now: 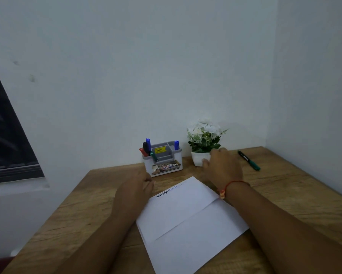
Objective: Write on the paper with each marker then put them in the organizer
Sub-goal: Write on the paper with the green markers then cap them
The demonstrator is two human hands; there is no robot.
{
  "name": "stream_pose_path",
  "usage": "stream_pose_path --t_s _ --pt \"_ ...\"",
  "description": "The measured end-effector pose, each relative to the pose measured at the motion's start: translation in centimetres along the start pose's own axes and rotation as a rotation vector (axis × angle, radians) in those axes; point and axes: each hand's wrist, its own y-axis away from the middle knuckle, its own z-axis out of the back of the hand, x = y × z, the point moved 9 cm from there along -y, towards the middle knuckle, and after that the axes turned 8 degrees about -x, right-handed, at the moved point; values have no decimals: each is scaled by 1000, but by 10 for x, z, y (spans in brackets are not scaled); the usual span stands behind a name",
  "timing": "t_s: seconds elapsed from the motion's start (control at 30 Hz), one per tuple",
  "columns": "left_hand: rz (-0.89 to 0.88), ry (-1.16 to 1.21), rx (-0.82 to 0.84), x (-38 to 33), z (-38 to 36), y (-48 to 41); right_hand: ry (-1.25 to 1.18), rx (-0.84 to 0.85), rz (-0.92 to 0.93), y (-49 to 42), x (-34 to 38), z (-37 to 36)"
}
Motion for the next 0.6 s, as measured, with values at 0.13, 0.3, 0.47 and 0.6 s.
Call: stream_pose_path --t_s 0.13,0.3,0.47,0.6 --pt "-15 -27 33 5 -1 -1 224 166 -271 -2 -67 -18" --pt "-44 -19 70 -1 -4 0 239 309 -391 2 -95 -35" --pt "-43 -11 91 1 -7 0 259 307 -371 -1 -101 -38" --pt "-38 2 85 1 -6 -2 198 327 -341 -9 -100 -40"
